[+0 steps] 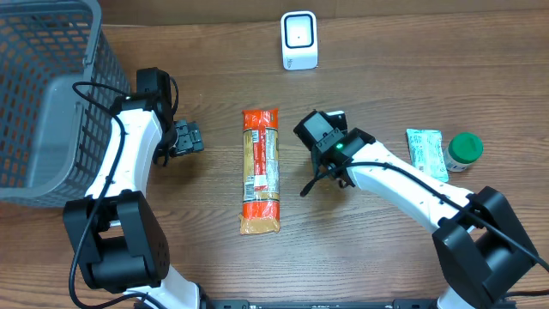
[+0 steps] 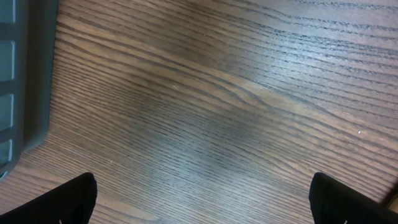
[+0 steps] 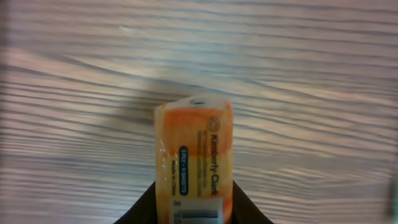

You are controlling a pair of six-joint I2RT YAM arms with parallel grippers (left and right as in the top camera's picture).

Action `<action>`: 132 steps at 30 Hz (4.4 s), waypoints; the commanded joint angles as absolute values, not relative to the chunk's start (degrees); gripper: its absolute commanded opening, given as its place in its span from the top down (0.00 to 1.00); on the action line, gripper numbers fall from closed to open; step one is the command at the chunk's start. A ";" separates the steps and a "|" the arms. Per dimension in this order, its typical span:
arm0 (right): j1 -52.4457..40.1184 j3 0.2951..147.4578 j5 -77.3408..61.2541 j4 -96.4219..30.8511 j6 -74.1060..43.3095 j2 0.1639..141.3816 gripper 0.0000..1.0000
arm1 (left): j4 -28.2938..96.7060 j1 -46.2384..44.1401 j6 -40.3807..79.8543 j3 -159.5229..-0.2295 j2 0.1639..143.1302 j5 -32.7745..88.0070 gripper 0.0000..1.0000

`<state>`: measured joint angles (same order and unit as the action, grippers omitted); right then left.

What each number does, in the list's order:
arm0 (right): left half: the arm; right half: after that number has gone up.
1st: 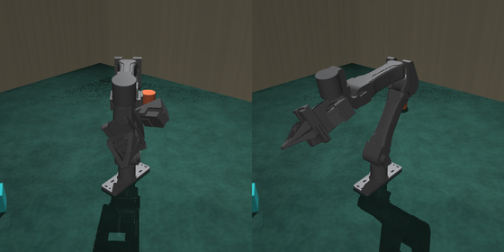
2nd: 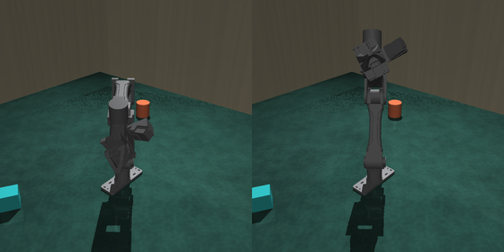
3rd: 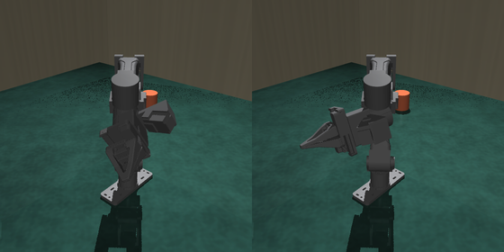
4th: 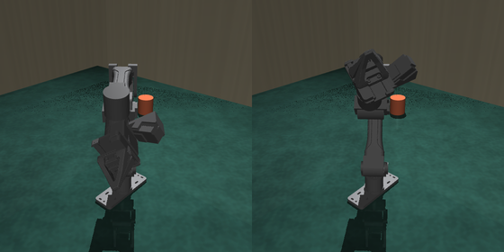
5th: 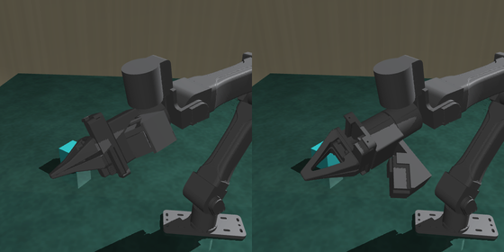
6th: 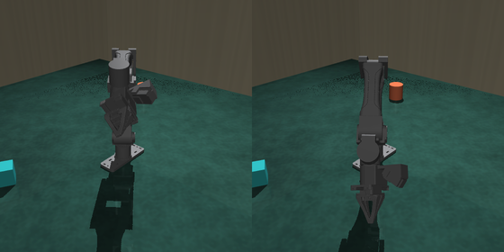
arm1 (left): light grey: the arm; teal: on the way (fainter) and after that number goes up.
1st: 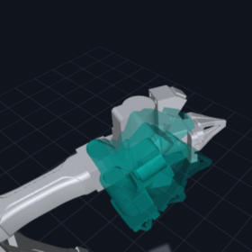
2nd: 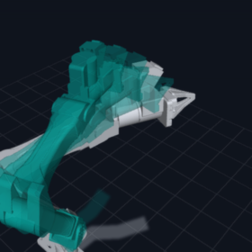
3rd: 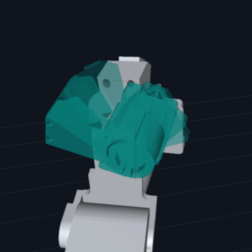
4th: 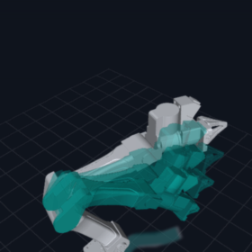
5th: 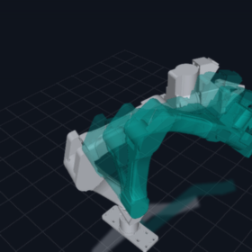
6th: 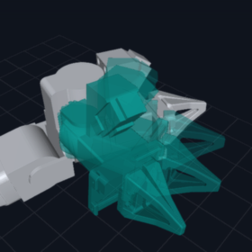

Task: Scan the item barcode
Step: 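Move the right gripper over the small orange packet, then lower the right gripper and pinch the orange snack packet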

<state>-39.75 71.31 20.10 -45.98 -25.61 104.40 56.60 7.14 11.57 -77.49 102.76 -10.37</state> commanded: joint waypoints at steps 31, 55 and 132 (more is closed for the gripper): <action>-39.46 66.04 7.81 -41.93 -24.23 97.08 0.42 | 56.53 7.09 10.70 -77.73 101.56 -10.92 0.00; -19.88 67.42 -15.81 -47.20 -9.93 98.21 0.52 | 56.53 7.11 10.72 -77.73 101.56 -10.92 0.00; -22.13 59.94 -16.53 -30.57 -8.40 104.03 0.78 | 56.53 7.11 10.70 -77.73 101.56 -10.92 0.00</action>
